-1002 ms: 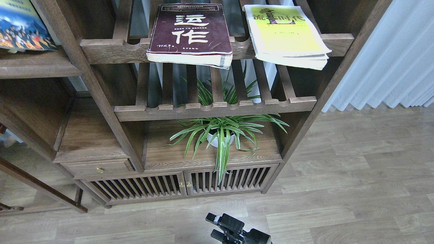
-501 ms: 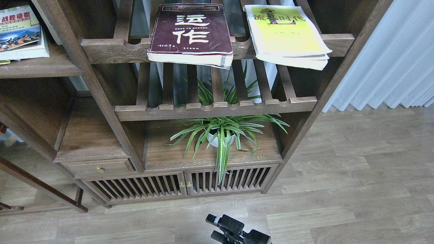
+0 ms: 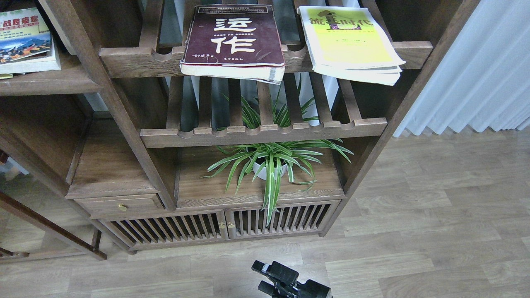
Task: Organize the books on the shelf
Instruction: 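Set the paperback on the upper side shelf and open the left gripper, then reach the right gripper up to the yellow book on the top shelf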
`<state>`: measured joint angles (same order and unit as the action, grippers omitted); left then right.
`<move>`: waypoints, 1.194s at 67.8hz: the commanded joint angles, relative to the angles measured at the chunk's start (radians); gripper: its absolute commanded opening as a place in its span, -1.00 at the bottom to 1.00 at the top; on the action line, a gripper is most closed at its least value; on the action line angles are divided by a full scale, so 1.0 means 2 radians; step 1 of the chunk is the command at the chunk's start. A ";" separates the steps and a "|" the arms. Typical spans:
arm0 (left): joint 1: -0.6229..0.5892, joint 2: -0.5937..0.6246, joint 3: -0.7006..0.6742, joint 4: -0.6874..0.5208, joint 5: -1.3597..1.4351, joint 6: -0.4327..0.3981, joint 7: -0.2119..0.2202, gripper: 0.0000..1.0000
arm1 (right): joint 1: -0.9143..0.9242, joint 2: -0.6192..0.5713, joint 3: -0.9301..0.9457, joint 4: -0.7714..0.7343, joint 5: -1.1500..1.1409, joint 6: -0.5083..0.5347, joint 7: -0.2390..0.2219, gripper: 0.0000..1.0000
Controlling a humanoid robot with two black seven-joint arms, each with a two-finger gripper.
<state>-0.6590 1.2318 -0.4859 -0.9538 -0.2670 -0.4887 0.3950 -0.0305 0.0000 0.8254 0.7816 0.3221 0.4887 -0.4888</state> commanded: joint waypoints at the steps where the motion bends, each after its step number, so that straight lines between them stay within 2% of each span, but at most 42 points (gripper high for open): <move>1: 0.046 -0.018 0.001 0.000 -0.001 0.000 -0.023 1.00 | 0.001 0.000 0.001 0.000 0.000 0.000 0.000 0.99; 8: 0.077 -0.057 0.001 0.001 -0.004 0.000 -0.052 1.00 | 0.001 0.000 0.001 0.000 0.000 0.000 0.000 0.99; 12: 0.094 -0.092 0.000 0.001 -0.008 0.000 -0.067 1.00 | 0.002 0.000 0.001 0.000 0.000 0.000 0.000 0.99; 13: 0.112 -0.118 0.000 0.001 -0.008 0.000 -0.071 1.00 | 0.002 0.000 0.001 0.000 0.000 0.000 0.000 0.99; 31: 0.185 -0.252 -0.007 0.011 -0.010 0.000 -0.074 1.00 | 0.005 0.000 0.001 0.001 0.000 0.000 0.000 0.99; 45: 0.221 -0.331 -0.012 0.034 -0.016 0.000 -0.074 1.00 | 0.018 0.000 0.019 0.013 0.001 0.000 0.000 0.99; 56: 0.241 -0.371 -0.011 0.053 -0.015 0.000 -0.072 1.00 | 0.039 0.000 0.070 0.072 0.000 0.000 0.000 0.98; 60: 0.250 -0.379 -0.011 0.054 -0.015 0.000 -0.071 1.00 | 0.044 0.000 0.106 0.121 0.001 0.000 0.000 0.98; 70: 0.254 -0.381 -0.007 0.055 -0.014 0.000 -0.070 1.00 | 0.037 0.000 0.162 0.220 0.003 -0.063 0.000 0.98; 81: 0.254 -0.384 -0.006 0.057 -0.014 0.000 -0.069 1.00 | 0.034 -0.011 0.194 0.286 0.004 -0.092 0.000 0.98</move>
<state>-0.1507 0.4676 -0.4995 -0.8437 -0.2946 -0.4886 0.2549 0.0416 -0.0044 1.1669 1.2634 0.3285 0.3484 -0.4887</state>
